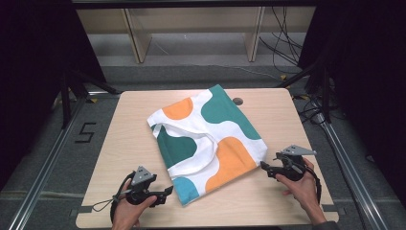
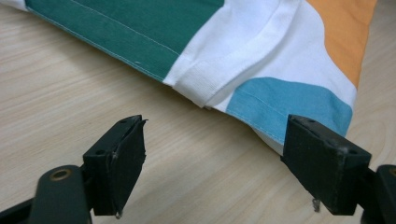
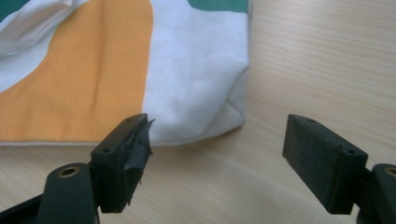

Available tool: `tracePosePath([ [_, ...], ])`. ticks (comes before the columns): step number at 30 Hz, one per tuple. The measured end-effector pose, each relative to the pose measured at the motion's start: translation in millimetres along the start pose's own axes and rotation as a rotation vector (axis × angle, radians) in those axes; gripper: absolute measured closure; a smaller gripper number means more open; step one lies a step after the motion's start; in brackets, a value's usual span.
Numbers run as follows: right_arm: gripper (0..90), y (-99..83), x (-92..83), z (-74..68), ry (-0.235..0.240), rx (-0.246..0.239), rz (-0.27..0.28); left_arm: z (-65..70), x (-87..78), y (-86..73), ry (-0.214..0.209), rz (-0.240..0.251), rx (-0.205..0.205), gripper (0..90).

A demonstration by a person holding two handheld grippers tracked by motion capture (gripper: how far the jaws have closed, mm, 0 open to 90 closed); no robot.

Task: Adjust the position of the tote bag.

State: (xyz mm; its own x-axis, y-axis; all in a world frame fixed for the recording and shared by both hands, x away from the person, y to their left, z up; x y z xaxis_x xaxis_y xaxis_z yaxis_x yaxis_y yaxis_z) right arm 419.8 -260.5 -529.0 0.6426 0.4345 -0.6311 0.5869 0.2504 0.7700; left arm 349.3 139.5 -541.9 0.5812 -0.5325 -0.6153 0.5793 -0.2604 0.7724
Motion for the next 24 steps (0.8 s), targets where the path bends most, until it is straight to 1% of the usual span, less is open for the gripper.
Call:
tracePosePath([
  [1,25.5,1.7,1.9,0.9,-0.003,-0.011,0.02,-0.4,0.2,-0.5,-0.003,-0.015,0.023,20.3],
  [2,26.3,2.4,2.3,-0.4,0.006,0.0,0.016,3.1,1.2,-0.8,-0.012,-0.015,0.009,20.1],
  [3,28.6,4.4,3.6,-0.2,0.009,-0.003,0.02,4.0,1.2,-0.6,-0.015,-0.029,0.033,19.8],
  [4,28.6,4.4,3.6,-0.2,0.009,-0.003,0.02,6.8,3.1,-0.4,-0.021,-0.023,0.027,19.8],
  [5,30.0,5.3,5.3,0.3,0.011,0.001,0.023,8.8,4.4,-0.8,-0.03,-0.028,0.036,19.9],
  [6,33.5,6.2,5.9,-2.5,0.017,0.047,0.03,10.1,5.6,-1.1,-0.029,-0.035,0.044,20.1],
  [7,39.5,9.5,10.6,0.9,0.037,0.034,0.045,11.5,7.6,-1.2,-0.029,-0.033,0.044,20.8],
  [8,39.5,9.5,10.6,0.9,0.037,0.034,0.045,13.4,8.5,-1.7,-0.039,-0.039,0.03,20.8],
  [9,44.8,10.3,16.1,1.7,0.046,0.034,0.042,14.6,10.9,-1.2,-0.055,-0.039,0.026,22.5],
  [10,44.8,10.3,16.1,1.7,0.046,0.034,0.042,14.6,10.9,-1.2,-0.055,-0.039,0.026,23.3],
  [11,47.7,10.5,18.0,1.7,0.051,0.037,0.04,14.3,12.1,-1.8,-0.057,-0.051,0.038,23.3],
  [12,50.4,10.2,20.6,0.8,0.063,0.053,0.026,15.1,13.8,-2.1,-0.057,-0.054,0.026,24.2],
  [13,54.3,10.7,22.2,2.0,0.059,0.05,0.021,15.0,15.7,-1.4,-0.061,-0.053,0.016,23.7],
  [14,57.4,11.9,25.2,0.4,0.08,0.063,0.019,14.6,16.6,-0.9,-0.065,-0.054,0.012,23.7],
  [15,61.8,13.1,26.6,-2.0,0.078,0.084,0.024,14.9,18.1,0.8,-0.073,-0.046,-0.001,24.7],
  [16,65.0,14.6,28.5,-2.0,0.073,0.068,0.022,14.0,18.9,0.9,-0.08,-0.048,0.003,25.7],
  [17,69.5,15.8,30.3,0.0,0.063,0.023,0.001,14.7,21.7,1.5,-0.09,-0.058,-0.011,28.2],
  [18,69.5,15.8,30.3,0.0,0.063,0.023,0.001,14.7,21.7,1.5,-0.09,-0.058,-0.011,29.3],
  [19,74.7,16.2,32.7,-4.5,0.055,0.056,-0.01,14.7,24.9,1.3,-0.094,-0.066,-0.018,29.2],
  [20,74.7,16.2,32.7,-4.5,0.055,0.056,-0.01,14.7,24.9,1.3,-0.094,-0.066,-0.018,29.6],
  [21,77.1,17.9,34.4,-0.4,0.053,0.0,0.005,14.4,25.8,1.0,-0.091,-0.08,-0.018,29.6],
  [22,79.4,18.9,35.5,-0.4,0.062,-0.001,0.006,14.9,26.9,1.6,-0.087,-0.075,-0.03,32.1],
  [23,82.9,19.5,37.3,-0.3,0.06,0.004,0.001,13.7,26.9,1.7,-0.076,-0.076,-0.027,40.4],
  [24,82.9,19.5,37.3,-0.3,0.06,0.004,0.001,13.7,26.9,1.7,-0.076,-0.076,-0.027,45.0],
])
Point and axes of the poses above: each handheld gripper's, and its own axes: x roughly forward along the jaws, y roughly out of its top, z roughly to its right, the point moved 7 cm from there along x, roughly forward along the jaws
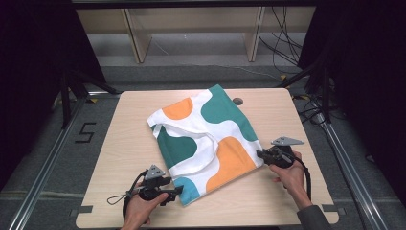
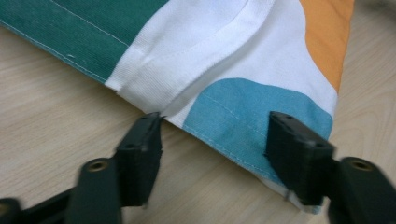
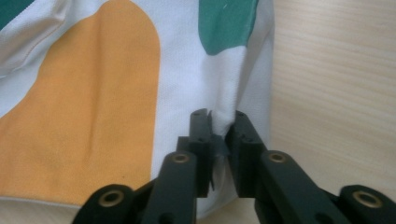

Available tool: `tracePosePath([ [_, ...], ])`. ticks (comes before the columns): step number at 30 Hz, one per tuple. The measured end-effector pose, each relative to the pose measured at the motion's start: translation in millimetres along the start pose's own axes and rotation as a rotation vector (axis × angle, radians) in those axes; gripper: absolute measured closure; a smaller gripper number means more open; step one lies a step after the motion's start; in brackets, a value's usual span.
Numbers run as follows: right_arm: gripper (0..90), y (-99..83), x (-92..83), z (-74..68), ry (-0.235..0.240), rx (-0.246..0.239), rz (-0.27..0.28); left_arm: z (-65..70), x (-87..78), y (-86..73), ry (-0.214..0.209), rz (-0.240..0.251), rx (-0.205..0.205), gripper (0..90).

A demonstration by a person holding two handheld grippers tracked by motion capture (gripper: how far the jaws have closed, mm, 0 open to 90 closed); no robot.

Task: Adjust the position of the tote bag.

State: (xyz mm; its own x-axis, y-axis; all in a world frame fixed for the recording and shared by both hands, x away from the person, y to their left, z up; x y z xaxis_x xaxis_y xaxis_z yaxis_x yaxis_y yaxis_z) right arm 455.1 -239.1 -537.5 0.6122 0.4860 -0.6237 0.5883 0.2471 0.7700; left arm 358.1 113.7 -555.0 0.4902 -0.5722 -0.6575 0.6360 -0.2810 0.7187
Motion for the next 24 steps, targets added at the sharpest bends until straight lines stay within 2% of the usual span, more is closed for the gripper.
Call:
tracePosePath([
  [1,84.2,1.1,1.0,3.1,-0.018,-0.024,0.013,1.1,0.4,0.1,-0.009,0.009,0.006,45.0],
  [2,85.3,1.3,2.2,3.3,-0.011,-0.012,0.009,2.6,0.9,-0.3,-0.025,0.01,0.017,50.6],
  [3,86.2,3.3,4.8,8.5,-0.013,-0.029,0.024,6.4,3.2,-0.4,-0.045,0.019,0.006,60.6],
  [4,86.2,3.3,4.8,8.5,-0.013,-0.029,0.024,7.5,3.7,-1.3,-0.043,0.0,0.032,60.6],
  [5,86.5,5.4,5.8,11.5,-0.023,-0.012,0.016,15.1,8.9,0.1,-0.034,0.001,0.064,63.5],
  [6,86.5,5.4,5.8,11.5,-0.023,-0.012,0.016,15.1,8.9,0.1,-0.034,0.001,0.064,66.9],
  [7,86.7,10.7,7.8,20.6,-0.058,-0.052,0.032,24.4,15.2,2.0,-0.05,-0.008,0.099,69.7],
  [8,86.7,10.7,7.8,20.6,-0.058,-0.052,0.032,24.4,15.2,2.0,-0.05,-0.008,0.099,70.9],
  [10,86.8,14.3,10.9,26.6,-0.066,-0.03,0.033,33.5,23.6,3.3,-0.054,-0.015,0.138,73.0],
  [11,86.9,17.7,15.4,36.7,-0.091,-0.051,0.036,38.4,28.2,3.8,-0.062,-0.021,0.154,74.4],
  [12,86.9,17.7,15.4,36.7,-0.091,-0.051,0.036,44.2,32.7,4.5,-0.078,-0.027,0.168,74.4],
  [14,87.0,22.8,20.4,45.8,-0.118,-0.053,0.037,56.6,41.3,8.5,-0.082,-0.029,0.193,75.9],
  [15,86.9,26.7,22.5,54.3,-0.156,-0.074,0.031,67.9,49.1,12.3,-0.093,-0.03,0.212,75.9],
  [16,86.9,26.7,22.5,54.3,-0.156,-0.074,0.031,67.9,49.1,12.3,-0.093,-0.03,0.212,75.9],
  [17,83.5,30.5,26.5,61.6,-0.167,-0.058,0.046,76.8,53.9,14.6,-0.112,-0.033,0.226,75.9],
  [18,83.5,30.5,26.5,61.6,-0.167,-0.058,0.046,83.4,57.7,16.2,-0.124,-0.038,0.23,75.9],
  [19,77.7,31.6,27.6,67.4,-0.181,-0.054,0.053,90.3,61.9,18.3,-0.134,-0.035,0.229,76.0],
  [20,69.5,33.2,27.4,70.6,-0.202,-0.015,0.06,95.1,65.1,19.9,-0.141,-0.047,0.241,76.0],
  [21,64.7,34.3,24.9,77.7,-0.265,-0.039,0.056,101.1,70.2,22.4,-0.15,-0.049,0.246,76.0],
  [22,62.5,35.5,19.5,77.9,-0.282,-0.029,0.037,107.5,73.5,24.4,-0.167,-0.052,0.253,76.1],
  [23,57.2,40.6,10.5,75.2,-0.28,-0.018,0.054,111.3,75.8,25.6,-0.17,-0.059,0.255,76.1],
  [24,57.2,40.6,10.5,75.2,-0.28,-0.018,0.054,115.5,79.1,28.2,-0.176,-0.062,0.274,76.1],
])
Point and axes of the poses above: each handheld gripper's, and its own axes: x roughly forward along the jaws, y roughly out of its top, z roughly to its right, the point moved 7 cm from there along x, roughly forward along the jaws
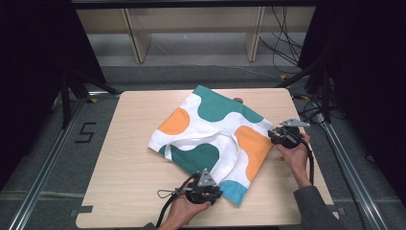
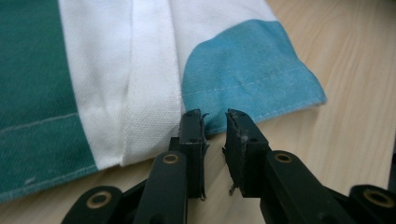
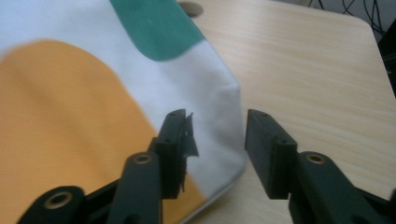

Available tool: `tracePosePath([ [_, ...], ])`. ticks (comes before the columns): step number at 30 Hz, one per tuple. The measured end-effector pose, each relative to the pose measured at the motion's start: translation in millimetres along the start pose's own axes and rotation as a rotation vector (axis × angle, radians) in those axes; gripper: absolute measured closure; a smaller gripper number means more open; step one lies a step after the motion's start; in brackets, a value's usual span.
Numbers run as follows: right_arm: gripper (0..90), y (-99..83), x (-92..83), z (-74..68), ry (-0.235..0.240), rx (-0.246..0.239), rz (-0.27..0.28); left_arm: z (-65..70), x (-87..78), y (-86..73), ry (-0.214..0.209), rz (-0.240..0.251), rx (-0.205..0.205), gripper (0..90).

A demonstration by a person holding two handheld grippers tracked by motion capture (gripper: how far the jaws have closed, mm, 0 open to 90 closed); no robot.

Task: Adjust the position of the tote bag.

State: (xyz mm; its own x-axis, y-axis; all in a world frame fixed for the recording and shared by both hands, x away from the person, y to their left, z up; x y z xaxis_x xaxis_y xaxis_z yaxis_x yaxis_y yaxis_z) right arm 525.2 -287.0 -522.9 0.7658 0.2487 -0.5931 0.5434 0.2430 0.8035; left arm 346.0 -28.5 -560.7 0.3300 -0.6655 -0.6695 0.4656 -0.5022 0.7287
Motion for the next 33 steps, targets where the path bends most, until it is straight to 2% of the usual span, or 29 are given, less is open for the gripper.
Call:
tracePosePath([
  [1,54.8,8.4,-12.1,-7.7,0.028,-0.001,0.046,6.4,6.7,5.2,-0.004,0.002,0.006,76.2],
  [2,54.8,8.4,-12.1,-7.7,0.028,-0.001,0.046,6.4,6.7,5.2,-0.004,0.002,0.006,76.2],
  [3,52.2,11.1,-26.3,-21.0,0.083,-0.015,0.04,12.0,14.1,11.0,-0.013,0.0,0.02,76.1],
  [4,52.2,11.1,-26.3,-21.0,0.083,-0.015,0.04,12.0,14.1,11.0,-0.013,0.0,0.02,76.1],
  [5,51.8,12.1,-39.6,-37.0,0.135,-0.055,0.054,17.9,20.4,17.8,-0.032,0.006,0.022,76.1],
  [6,51.8,12.1,-39.6,-37.0,0.135,-0.055,0.054,17.9,20.4,17.8,-0.032,0.006,0.022,76.1],
  [7,51.4,12.0,-44.6,-44.5,0.165,-0.056,0.052,21.0,26.0,22.2,-0.04,0.01,0.016,76.1],
  [9,51.2,10.2,-59.0,-65.2,0.218,-0.105,0.047,22.9,29.9,24.3,-0.048,0.015,0.029,76.1],
  [10,50.8,8.7,-61.9,-70.0,0.226,-0.11,0.042,24.2,29.2,24.4,-0.048,0.013,0.031,75.5],
  [11,50.6,6.2,-64.5,-76.4,0.251,-0.101,0.032,23.3,26.7,24.4,-0.046,0.007,0.057,74.1],
  [12,50.3,2.4,-68.1,-81.1,0.261,-0.11,0.014,25.5,23.9,25.1,-0.066,0.021,0.038,72.3],
  [13,47.6,-5.5,-73.8,-88.7,0.283,-0.134,-0.006,25.1,19.0,26.2,-0.062,0.037,0.038,68.6],
  [14,47.6,-5.5,-73.8,-88.7,0.283,-0.134,-0.006,23.4,13.7,26.2,-0.06,0.036,0.047,68.6],
  [16,45.1,-14.2,-80.4,-93.4,0.301,-0.161,-0.014,17.6,-6.4,26.3,-0.062,0.054,0.071,62.4],
  [17,41.3,-25.9,-90.0,-99.9,0.323,-0.144,-0.046,2.0,-28.0,24.6,0.001,0.072,0.093,55.4],
  [18,41.3,-25.9,-90.0,-99.9,0.323,-0.144,-0.046,2.0,-28.0,24.6,0.001,0.072,0.093,53.3],
  [19,37.7,-36.7,-96.8,-102.5,0.347,-0.166,-0.061,-10.5,-42.5,22.1,0.027,0.089,0.094,49.3],
  [20,37.7,-36.7,-96.8,-102.5,0.347,-0.166,-0.061,-25.1,-54.9,16.6,0.063,0.072,0.107,49.3],
  [21,35.7,-45.5,-101.5,-102.7,0.34,-0.196,-0.065,-53.9,-74.2,4.1,0.153,0.069,0.075,44.0],
  [22,35.7,-45.5,-101.5,-102.7,0.34,-0.196,-0.065,-53.9,-74.2,4.1,0.153,0.069,0.075,43.2],
  [23,34.7,-51.5,-105.6,-103.1,0.345,-0.195,-0.07,-89.7,-92.6,-13.1,0.26,0.036,0.061,41.9],
  [24,34.7,-51.5,-105.6,-103.1,0.345,-0.195,-0.07,-89.7,-92.6,-13.1,0.26,0.036,0.061,40.0],
  [25,34.4,-55.5,-107.7,-104.7,0.343,-0.19,-0.072,-118.5,-105.8,-28.8,0.35,0.012,0.014,39.0],
  [26,34.4,-55.5,-107.7,-104.7,0.343,-0.19,-0.072,-118.5,-105.8,-28.8,0.35,0.012,0.014,38.6],
  [27,34.5,-59.3,-110.4,-107.5,0.35,-0.169,-0.102,-141.3,-116.7,-41.0,0.408,-0.032,0.016,37.5],
  [28,34.5,-59.3,-110.4,-107.5,0.35,-0.169,-0.102,-141.3,-116.7,-41.0,0.408,-0.032,0.016,36.2],
  [29,34.4,-59.1,-108.8,-107.2,0.348,-0.187,-0.082,-156.0,-122.9,-47.7,0.476,-0.051,-0.01,34.6],
  [30,34.4,-59.1,-108.8,-107.2,0.348,-0.187,-0.082,-156.0,-122.9,-47.7,0.476,-0.051,-0.01,34.4],
  [33,34.4,-62.1,-107.8,-108.1,0.352,-0.179,-0.096,-170.2,-123.2,-51.5,0.535,-0.089,0.01,31.9],
])
Point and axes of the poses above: each handheld gripper's, and its own axes: x roughly forward along the jaws, y roughly out of its top, z roughly to its right, the point moved 7 cm from there along x, roughly forward along the jaws
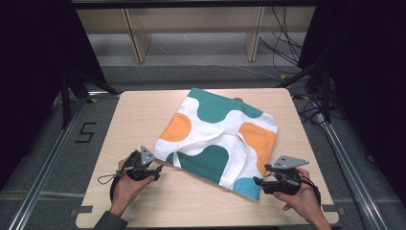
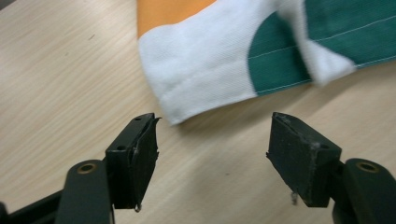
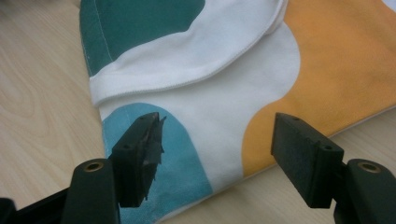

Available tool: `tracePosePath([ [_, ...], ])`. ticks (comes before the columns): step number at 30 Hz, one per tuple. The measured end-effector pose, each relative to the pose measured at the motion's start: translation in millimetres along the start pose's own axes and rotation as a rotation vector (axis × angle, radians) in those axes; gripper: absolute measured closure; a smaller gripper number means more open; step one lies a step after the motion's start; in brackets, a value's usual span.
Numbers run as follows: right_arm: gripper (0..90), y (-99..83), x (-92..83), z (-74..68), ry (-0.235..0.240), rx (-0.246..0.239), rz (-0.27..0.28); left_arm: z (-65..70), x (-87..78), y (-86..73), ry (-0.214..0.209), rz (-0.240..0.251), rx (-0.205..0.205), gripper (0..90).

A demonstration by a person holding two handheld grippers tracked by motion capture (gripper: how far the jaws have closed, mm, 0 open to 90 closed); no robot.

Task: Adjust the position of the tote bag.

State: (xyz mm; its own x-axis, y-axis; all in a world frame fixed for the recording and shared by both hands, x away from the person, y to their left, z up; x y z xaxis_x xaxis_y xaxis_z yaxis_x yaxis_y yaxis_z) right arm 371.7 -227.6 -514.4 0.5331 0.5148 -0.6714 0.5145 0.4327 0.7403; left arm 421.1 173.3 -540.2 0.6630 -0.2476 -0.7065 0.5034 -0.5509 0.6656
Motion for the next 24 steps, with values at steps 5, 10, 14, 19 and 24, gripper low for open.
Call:
tracePosePath([
  [5,34.3,-0.3,0.6,0.6,0.004,-0.009,0.004,-6.5,12.9,2.2,0.024,-0.013,0.039,32.8],
  [10,34.2,-1.0,-0.6,2.0,0.003,-0.004,0.002,-11.2,21.1,1.9,0.044,-0.008,0.013,33.0],
  [14,34.1,-1.5,-0.1,2.3,0.006,-0.005,-0.001,-14.4,25.0,4.8,0.03,0.009,0.012,32.5],
  [19,34.1,-1.4,-1.6,0.6,-0.009,0.0,-0.003,-11.8,22.3,11.8,0.028,0.064,0.013,40.3],
  [24,32.8,-1.7,0.0,-5.9,0.004,-0.038,0.005,-9.8,17.9,26.5,0.029,0.202,0.013,51.9],
])
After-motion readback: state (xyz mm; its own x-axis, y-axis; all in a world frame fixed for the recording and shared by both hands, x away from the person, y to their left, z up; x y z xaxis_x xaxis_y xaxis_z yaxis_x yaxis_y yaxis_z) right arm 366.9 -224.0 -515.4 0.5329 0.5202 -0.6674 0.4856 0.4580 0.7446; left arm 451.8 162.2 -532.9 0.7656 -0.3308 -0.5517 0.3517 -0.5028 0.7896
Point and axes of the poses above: each handheld gripper's, and its own axes: x roughly forward along the jaws, y roughly out of its top, z roughly to its right, the point moved 7 cm from there along x, roughly forward along the jaws
